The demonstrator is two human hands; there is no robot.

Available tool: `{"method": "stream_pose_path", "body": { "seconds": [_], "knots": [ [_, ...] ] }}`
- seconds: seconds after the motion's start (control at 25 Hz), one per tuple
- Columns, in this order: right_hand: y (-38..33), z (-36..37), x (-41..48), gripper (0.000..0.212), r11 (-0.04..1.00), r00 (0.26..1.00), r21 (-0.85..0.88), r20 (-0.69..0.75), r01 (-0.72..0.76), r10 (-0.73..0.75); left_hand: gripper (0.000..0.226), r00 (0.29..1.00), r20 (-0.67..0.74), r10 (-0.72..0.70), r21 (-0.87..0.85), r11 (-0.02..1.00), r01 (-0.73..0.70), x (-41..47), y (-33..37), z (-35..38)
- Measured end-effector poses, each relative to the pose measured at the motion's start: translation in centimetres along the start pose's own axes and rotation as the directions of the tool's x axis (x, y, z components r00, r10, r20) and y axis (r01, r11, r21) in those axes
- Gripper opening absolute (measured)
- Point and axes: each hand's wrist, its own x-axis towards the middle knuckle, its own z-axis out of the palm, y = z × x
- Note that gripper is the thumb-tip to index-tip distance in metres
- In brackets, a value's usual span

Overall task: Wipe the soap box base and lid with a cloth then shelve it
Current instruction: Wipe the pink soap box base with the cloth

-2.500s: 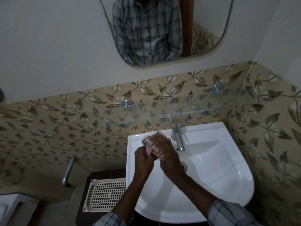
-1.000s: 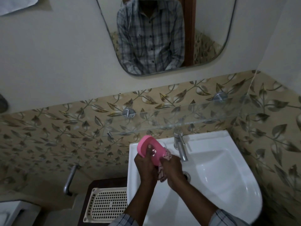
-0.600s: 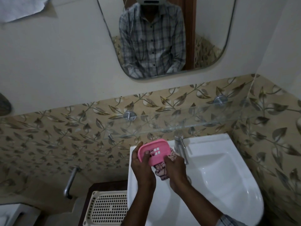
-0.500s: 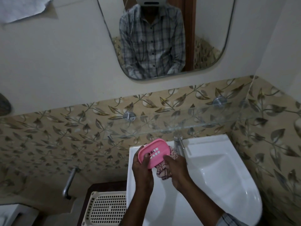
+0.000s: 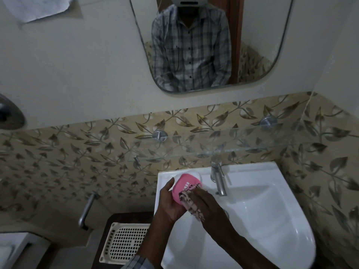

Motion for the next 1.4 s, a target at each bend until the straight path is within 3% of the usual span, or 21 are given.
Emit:
{"method": "stream_pose_path", "body": {
  "seconds": [0.08, 0.24, 0.28, 0.4, 0.56, 0.64, 0.68, 0.8, 0.92, 0.96, 1.04, 1.16, 1.28, 1.4],
  "knots": [
    [1.1, -0.8, 0.1, 0.062, 0.998, 0.999, 0.059, 0.052, 0.013, -0.016, 0.073, 0.999, 0.023, -0.045, 0.068, 0.997, 0.043, -0.3, 0.0, -0.6],
    [2.5, -2.2, 2.2, 0.052, 0.994, 0.992, 0.073, -0.089, -0.087, 0.093, 0.060, 0.997, 0.009, -0.076, 0.142, 0.987, 0.074, -0.2, -0.8, -0.5],
    [2.8, -2.5, 2.8, 0.051, 0.994, 0.994, 0.096, -0.089, -0.048, 0.056, 0.060, 0.995, 0.013, -0.095, 0.129, 0.987, 0.092, -0.1, -0.8, -0.1],
    [3.7, -2.4, 3.0, 0.049, 0.961, 0.963, 0.083, 0.032, 0.262, -0.266, 0.051, 0.985, 0.063, -0.160, 0.142, 0.978, 0.150, -0.4, -0.9, 0.9],
    [4.0, -2.0, 4.1, 0.035, 0.979, 0.983, 0.084, -0.029, 0.184, -0.182, 0.041, 0.998, 0.038, -0.056, 0.200, 0.979, 0.047, -0.3, -1.3, 1.7],
    [3.6, -1.9, 4.2, 0.035, 0.958, 0.961, 0.081, -0.037, 0.275, -0.272, 0.039, 0.999, 0.027, -0.032, 0.202, 0.979, 0.026, -0.2, -1.4, 1.9],
    [3.8, -1.8, 4.4, 0.036, 0.967, 0.968, 0.053, -0.028, 0.251, -0.249, 0.039, 1.000, 0.022, 0.007, 0.221, 0.975, -0.011, 0.0, -1.4, 2.0],
    [2.5, -2.0, 4.9, 0.049, 0.996, 0.994, 0.014, -0.052, -0.092, 0.093, 0.043, 0.993, 0.006, 0.120, 0.242, 0.963, -0.118, 0.7, -1.8, 1.7],
    [1.1, -1.8, 4.5, 0.057, 0.999, 0.999, -0.039, 0.034, -0.017, 0.019, 0.049, 0.983, -0.065, 0.172, 0.243, 0.958, -0.152, 1.1, -2.1, 1.3],
    [1.0, -2.2, 5.1, 0.053, 0.996, 0.996, -0.042, 0.047, -0.076, 0.078, 0.044, 0.973, -0.101, 0.205, 0.272, 0.947, -0.172, 1.2, -2.2, 1.3],
    [0.6, -2.7, 6.2, 0.041, 0.932, 0.932, -0.091, 0.061, -0.351, 0.357, 0.030, 0.933, -0.115, 0.342, 0.370, 0.886, -0.280, 1.7, -2.7, 1.5],
    [-1.0, -1.7, 7.2, 0.039, 0.815, 0.778, -0.253, 0.251, -0.521, 0.576, 0.026, 0.858, -0.093, 0.506, 0.448, 0.791, -0.417, 1.6, -3.5, 1.7],
    [-2.4, -2.2, 7.2, 0.027, 0.715, 0.632, -0.061, 0.419, -0.696, 0.652, 0.038, 0.805, -0.127, 0.579, 0.488, 0.743, -0.458, 1.8, -3.0, 0.3],
    [-1.5, -4.7, 7.3, 0.010, 0.378, 0.499, 0.327, 0.536, -0.866, 0.681, 0.049, 0.841, -0.064, 0.537, 0.348, 0.802, -0.485, 1.4, -2.0, -1.3]
  ]
}}
